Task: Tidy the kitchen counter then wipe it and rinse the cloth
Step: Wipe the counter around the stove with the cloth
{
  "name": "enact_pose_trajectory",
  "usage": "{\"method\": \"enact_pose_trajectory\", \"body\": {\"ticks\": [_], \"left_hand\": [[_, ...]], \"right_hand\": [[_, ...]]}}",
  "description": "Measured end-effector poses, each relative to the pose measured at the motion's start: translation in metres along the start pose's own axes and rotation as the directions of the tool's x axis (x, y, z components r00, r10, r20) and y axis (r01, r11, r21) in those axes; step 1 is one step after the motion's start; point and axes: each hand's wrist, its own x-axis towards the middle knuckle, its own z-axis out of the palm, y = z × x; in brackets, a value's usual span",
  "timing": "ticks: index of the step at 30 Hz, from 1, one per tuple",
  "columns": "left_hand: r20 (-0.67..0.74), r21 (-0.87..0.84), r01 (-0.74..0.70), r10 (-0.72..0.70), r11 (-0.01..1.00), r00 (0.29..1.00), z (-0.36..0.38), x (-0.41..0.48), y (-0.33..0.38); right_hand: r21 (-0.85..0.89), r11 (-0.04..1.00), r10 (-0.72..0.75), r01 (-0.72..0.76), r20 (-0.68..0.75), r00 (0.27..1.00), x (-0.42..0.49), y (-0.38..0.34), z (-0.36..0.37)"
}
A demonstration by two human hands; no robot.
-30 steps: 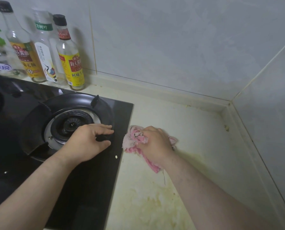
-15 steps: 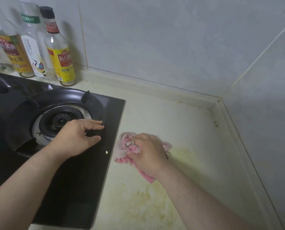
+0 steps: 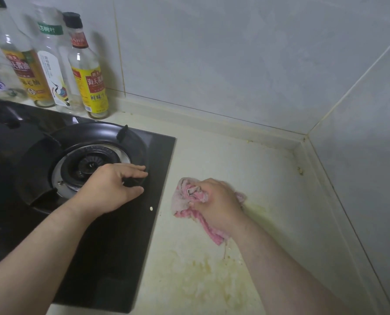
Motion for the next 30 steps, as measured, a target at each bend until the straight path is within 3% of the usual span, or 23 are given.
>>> {"method": "enact_pose_trajectory", "body": {"ticks": [5,14,18,22,30], "left_hand": [[-0.016,-0.006,0.007,-0.007,1.0,1.0,0.003,0.001,-0.004],[-0.007,0.006,0.018,-0.018,1.0,1.0,0.0,0.0,0.001],[-0.004,-0.006,0.028,-0.028,1.0,1.0,-0.001,-0.001,0.0],[0.005,-0.019,0.026,-0.026,0.999,1.0,0.0,-0.001,0.001],[0.021,-0.02,-0.009,0.009,1.0,1.0,-0.001,-0.001,0.001]], "right_hand": [[0.022,0.997,0.067,-0.067,0.017,0.998,0.016,0.006,-0.004],[0.037,0.998,0.055,-0.058,0.089,0.995,-0.021,0.008,-0.014],[0.129,0.989,0.073,-0.068,-0.033,0.997,-0.046,0.016,-0.012],[0.108,0.99,0.109,-0.091,-0.171,0.979,-0.051,0.019,-0.002],[0.112,0.985,0.147,-0.131,-0.148,0.978,-0.03,0.036,-0.005]]}}
